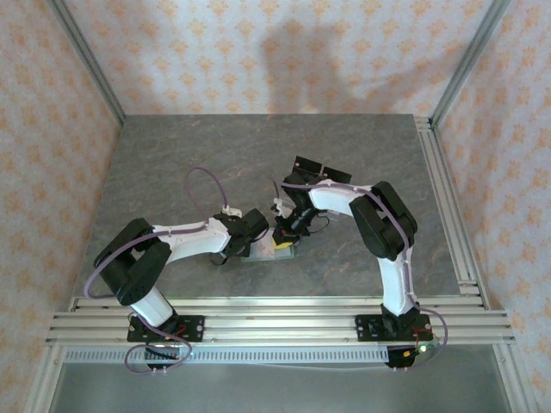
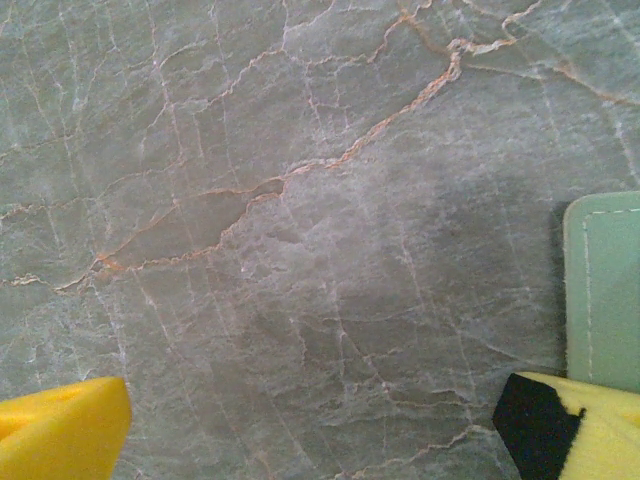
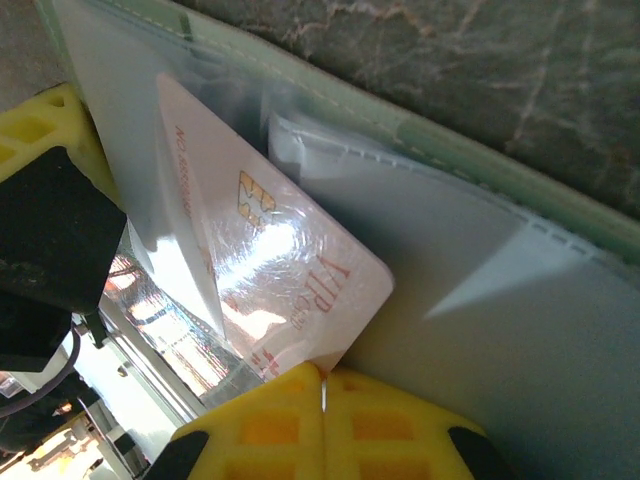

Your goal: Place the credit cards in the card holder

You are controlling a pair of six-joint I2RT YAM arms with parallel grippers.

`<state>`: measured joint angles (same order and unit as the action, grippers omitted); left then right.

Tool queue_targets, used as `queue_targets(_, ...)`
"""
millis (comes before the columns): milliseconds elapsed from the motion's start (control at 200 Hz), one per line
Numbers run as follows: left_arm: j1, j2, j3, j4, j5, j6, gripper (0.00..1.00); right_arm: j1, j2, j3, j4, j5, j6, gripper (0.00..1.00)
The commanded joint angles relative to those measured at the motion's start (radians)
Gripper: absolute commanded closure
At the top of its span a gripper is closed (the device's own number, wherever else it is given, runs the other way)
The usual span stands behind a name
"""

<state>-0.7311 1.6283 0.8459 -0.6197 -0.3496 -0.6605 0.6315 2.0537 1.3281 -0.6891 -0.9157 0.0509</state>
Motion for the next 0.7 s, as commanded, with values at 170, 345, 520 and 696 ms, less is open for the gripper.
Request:
queue_targets(170,0.0,0.071,-0.001,0.141,0.05,-0.007,0.0,0.013,-0.011,0.013,0.015,0.023,0.036,0.91)
queue_targets(345,-0.001,0.069,-0.004,0.141,0.049,-0.01,0.0,0.007,-0.069,-0.018,0.046,0.033,0.065,0.76)
queue_targets(520,0.001,0.054,0.003,0.131,0.038,-0.012,0.0,-0.027,-0.151,-0.079,0.098,0.067,0.116,0.61)
queue_targets(696,0.011,0.031,0.016,0.119,0.027,-0.003,0.0,-0.057,-0.201,-0.158,0.156,0.098,0.163,0.59)
